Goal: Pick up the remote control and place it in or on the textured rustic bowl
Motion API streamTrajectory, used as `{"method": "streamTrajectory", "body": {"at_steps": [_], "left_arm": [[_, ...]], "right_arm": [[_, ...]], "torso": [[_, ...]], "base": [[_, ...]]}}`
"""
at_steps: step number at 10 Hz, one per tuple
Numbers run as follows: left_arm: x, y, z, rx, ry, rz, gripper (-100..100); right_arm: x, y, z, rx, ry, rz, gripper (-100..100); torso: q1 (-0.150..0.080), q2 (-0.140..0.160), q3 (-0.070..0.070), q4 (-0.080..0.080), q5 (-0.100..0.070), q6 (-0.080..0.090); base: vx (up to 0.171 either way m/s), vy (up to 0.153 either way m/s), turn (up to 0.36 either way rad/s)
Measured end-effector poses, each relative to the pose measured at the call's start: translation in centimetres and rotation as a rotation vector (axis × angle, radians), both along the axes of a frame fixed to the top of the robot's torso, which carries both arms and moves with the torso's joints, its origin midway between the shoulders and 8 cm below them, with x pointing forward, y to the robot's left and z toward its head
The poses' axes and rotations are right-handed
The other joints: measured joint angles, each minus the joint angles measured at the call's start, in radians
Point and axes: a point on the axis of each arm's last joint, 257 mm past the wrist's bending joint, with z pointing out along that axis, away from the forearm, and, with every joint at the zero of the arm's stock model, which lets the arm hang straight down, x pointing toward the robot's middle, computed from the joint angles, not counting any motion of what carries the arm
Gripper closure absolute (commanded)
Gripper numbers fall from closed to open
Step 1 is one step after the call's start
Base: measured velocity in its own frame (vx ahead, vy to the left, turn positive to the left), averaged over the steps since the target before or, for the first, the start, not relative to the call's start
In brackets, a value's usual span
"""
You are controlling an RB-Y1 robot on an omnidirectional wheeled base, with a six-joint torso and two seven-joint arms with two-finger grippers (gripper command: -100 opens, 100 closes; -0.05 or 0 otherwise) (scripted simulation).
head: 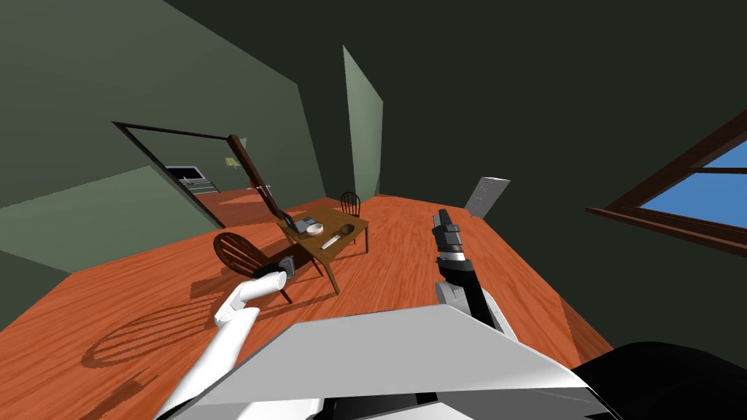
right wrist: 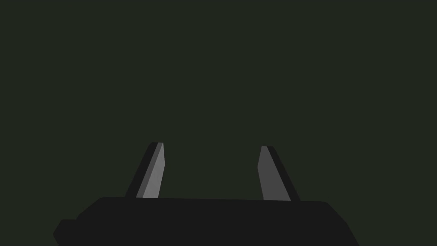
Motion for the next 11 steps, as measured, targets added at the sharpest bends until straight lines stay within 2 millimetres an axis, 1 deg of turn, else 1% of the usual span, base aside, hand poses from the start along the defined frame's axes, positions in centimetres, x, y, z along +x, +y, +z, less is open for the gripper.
{"method": "streamTrajectory", "body": {"at_steps": [1, 4, 6, 7, 8, 9, 10, 11], "left_arm": [[-0.6, 0.2, -0.9, -0.02, 0.03, 0.019, -100], [-3.2, 1.9, -3.3, -0.092, 0.118, 0.099, -100], [-4.4, 2.3, -4.9, -0.139, 0.173, 0.148, -100], [-4.8, 2.3, -5.4, -0.157, 0.194, 0.166, -100], [-5.8, 2.6, -5.9, -0.183, 0.221, 0.195, -100], [-6.5, 2.7, -6.4, -0.203, 0.243, 0.214, -100], [-7.7, 3.0, -7.2, -0.231, 0.273, 0.244, -100], [-8.6, 3.1, -8.0, -0.266, 0.301, 0.279, -100]], "right_arm": [[0.0, 0.0, 0.0, 0.0, 0.0, 0.0, 0], [0.0, 0.0, 0.0, 0.0, 0.0, 0.0, 0], [0.0, 0.0, 0.0, 0.0, 0.0, 0.0, 0], [0.0, 0.0, 0.0, 0.0, 0.0, 0.0, 0], [0.0, 0.0, 0.0, 0.0, 0.0, 0.0, 0], [0.0, 0.0, 0.0, 0.0, 0.0, 0.0, 0], [0.0, 0.0, 0.0, 0.0, 0.0, 0.0, 0], [0.0, 0.0, 0.0, 0.0, 0.0, 0.0, 0]], "torso": [[0.0, 0.001, 0.0, 0.0, 0.0, 0.0], [0.0, -0.002, -0.001, 0.0, 0.0, 0.0], [0.0, -0.002, -0.001, -0.001, 0.0, 0.0], [0.0, -0.002, -0.002, -0.001, 0.0, 0.0], [0.0, -0.003, -0.002, -0.001, 0.0, 0.0], [0.002, -0.002, -0.001, -0.001, 0.0, 0.0], [0.002, -0.004, -0.002, -0.001, 0.0, 0.0], [0.001, -0.009, -0.005, -0.002, 0.0, 0.0]], "base": [[0.156, -0.053, -0.07], [0.137, -0.033, -0.046], [0.165, -0.034, -0.05], [0.181, -0.024, -0.085], [0.151, -0.001, -0.027], [0.198, -0.007, -0.082], [0.298, -0.015, -0.094], [0.234, -0.006, -0.033]]}}
